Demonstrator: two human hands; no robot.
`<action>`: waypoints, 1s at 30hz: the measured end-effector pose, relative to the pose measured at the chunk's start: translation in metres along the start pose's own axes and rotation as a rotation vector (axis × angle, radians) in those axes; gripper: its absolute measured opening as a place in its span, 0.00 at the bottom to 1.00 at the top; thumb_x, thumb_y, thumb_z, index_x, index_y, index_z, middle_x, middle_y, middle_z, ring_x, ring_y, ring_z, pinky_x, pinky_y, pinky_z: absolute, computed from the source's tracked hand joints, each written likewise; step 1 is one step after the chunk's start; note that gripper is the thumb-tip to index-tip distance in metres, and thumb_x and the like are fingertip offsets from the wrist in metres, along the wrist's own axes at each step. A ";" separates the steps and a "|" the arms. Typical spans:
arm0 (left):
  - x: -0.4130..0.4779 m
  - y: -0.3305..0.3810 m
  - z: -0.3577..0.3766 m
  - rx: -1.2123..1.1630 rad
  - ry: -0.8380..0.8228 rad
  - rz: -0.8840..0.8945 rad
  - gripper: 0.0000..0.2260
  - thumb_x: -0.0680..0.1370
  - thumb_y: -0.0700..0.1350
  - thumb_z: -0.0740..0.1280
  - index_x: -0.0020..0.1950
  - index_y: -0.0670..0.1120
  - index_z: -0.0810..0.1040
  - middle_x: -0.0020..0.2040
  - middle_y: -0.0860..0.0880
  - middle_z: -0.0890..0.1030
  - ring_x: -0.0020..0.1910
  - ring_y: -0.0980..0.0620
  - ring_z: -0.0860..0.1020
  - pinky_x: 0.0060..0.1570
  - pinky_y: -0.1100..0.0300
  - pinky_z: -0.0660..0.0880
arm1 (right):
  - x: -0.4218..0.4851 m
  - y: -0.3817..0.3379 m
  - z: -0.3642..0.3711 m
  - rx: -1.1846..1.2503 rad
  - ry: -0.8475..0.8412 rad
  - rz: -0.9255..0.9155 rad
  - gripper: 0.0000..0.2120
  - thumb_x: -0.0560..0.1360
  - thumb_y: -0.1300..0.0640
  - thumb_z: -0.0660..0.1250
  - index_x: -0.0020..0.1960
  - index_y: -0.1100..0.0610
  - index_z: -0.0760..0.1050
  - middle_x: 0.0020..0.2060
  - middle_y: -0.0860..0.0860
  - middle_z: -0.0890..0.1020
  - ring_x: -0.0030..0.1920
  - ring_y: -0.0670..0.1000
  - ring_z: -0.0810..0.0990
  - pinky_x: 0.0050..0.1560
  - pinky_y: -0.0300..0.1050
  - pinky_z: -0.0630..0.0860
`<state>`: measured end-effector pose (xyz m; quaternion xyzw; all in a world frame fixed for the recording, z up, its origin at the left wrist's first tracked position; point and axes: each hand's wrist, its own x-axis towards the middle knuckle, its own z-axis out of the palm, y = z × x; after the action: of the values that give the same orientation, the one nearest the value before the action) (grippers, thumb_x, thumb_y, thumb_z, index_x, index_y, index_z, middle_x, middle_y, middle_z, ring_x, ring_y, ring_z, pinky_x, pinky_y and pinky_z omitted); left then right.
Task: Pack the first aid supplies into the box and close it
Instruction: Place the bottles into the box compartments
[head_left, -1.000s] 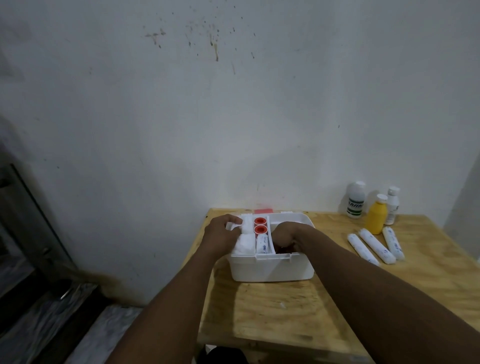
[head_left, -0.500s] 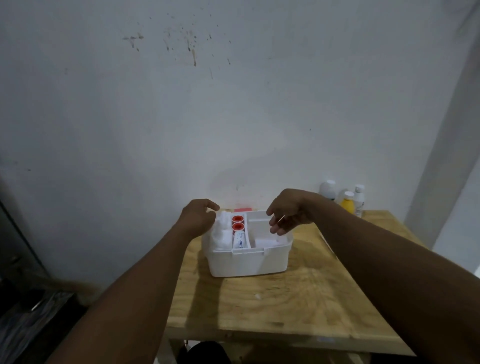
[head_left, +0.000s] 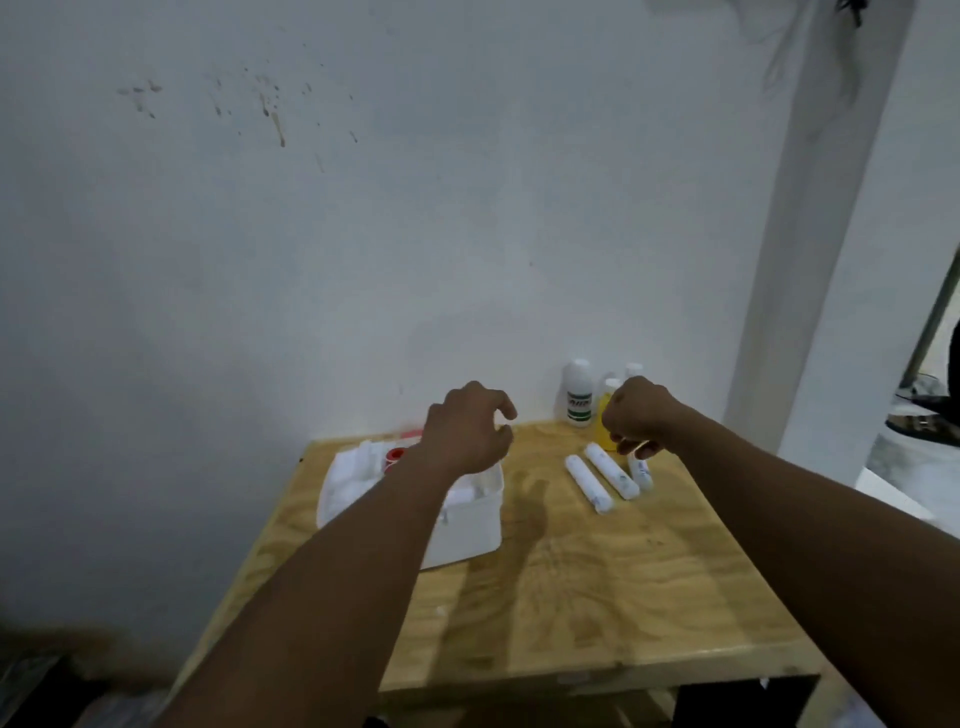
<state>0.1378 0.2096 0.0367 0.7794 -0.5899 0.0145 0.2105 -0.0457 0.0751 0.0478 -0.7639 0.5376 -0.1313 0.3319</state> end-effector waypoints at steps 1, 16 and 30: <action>0.003 0.012 0.008 0.040 -0.022 0.045 0.11 0.76 0.51 0.68 0.58 0.56 0.80 0.59 0.49 0.77 0.60 0.47 0.76 0.60 0.49 0.72 | 0.001 0.009 0.000 -0.041 0.012 -0.005 0.11 0.74 0.62 0.60 0.48 0.67 0.78 0.40 0.61 0.85 0.38 0.57 0.87 0.35 0.50 0.83; 0.006 0.061 0.116 0.349 -0.231 0.337 0.15 0.79 0.47 0.66 0.66 0.52 0.75 0.61 0.44 0.74 0.58 0.44 0.74 0.50 0.50 0.71 | 0.018 0.086 0.052 -0.379 0.084 -0.253 0.12 0.76 0.49 0.65 0.54 0.55 0.77 0.56 0.57 0.78 0.53 0.56 0.79 0.48 0.47 0.74; 0.023 0.042 0.030 -0.062 0.120 0.125 0.12 0.73 0.58 0.67 0.49 0.52 0.79 0.47 0.51 0.83 0.47 0.48 0.81 0.46 0.51 0.79 | 0.023 0.041 0.014 -0.021 0.336 -0.410 0.10 0.71 0.53 0.68 0.50 0.54 0.80 0.45 0.53 0.82 0.43 0.52 0.79 0.43 0.44 0.73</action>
<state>0.0992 0.1690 0.0283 0.7320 -0.6237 0.0559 0.2684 -0.0589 0.0511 0.0077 -0.8279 0.4204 -0.3151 0.1966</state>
